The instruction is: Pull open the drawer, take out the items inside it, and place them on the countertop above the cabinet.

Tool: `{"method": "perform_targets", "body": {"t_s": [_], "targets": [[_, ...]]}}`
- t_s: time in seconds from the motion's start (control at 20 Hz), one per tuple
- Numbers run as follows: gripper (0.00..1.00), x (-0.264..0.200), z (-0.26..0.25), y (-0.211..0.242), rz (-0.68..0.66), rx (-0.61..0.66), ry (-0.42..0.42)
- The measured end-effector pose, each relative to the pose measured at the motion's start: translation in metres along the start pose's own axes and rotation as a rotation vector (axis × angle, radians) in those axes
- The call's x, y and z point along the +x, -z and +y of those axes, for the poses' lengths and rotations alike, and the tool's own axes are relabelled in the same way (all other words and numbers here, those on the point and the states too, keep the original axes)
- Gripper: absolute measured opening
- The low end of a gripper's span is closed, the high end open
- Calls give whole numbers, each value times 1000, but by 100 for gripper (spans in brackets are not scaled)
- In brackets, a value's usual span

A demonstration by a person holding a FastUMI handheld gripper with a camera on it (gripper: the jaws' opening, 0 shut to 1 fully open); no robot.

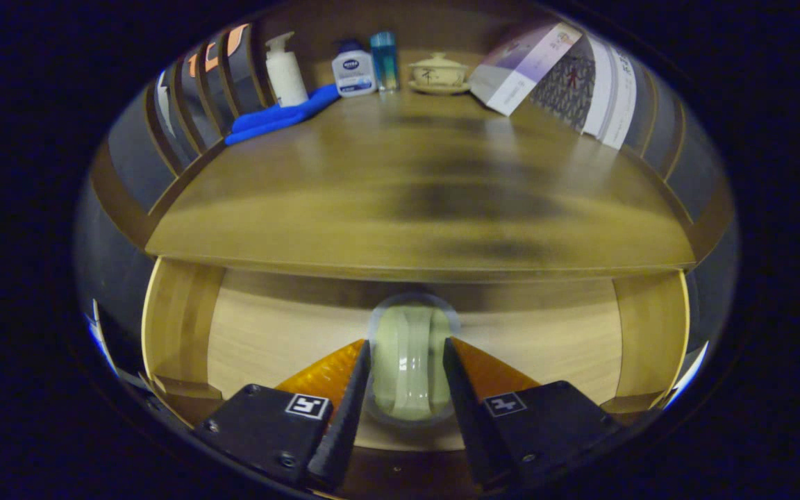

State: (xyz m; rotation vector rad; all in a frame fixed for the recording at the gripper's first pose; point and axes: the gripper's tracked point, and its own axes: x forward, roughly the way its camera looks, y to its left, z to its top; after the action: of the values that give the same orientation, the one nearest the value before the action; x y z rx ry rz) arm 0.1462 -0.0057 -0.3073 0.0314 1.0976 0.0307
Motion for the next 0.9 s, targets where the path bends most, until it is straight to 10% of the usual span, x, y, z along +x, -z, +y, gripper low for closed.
{"method": "perform_targets", "body": {"t_s": [0.35,0.9], "targets": [[24,-3,-1,4,8,-12,9],[22,-106,-9,7,-152,-32,-35]]}}
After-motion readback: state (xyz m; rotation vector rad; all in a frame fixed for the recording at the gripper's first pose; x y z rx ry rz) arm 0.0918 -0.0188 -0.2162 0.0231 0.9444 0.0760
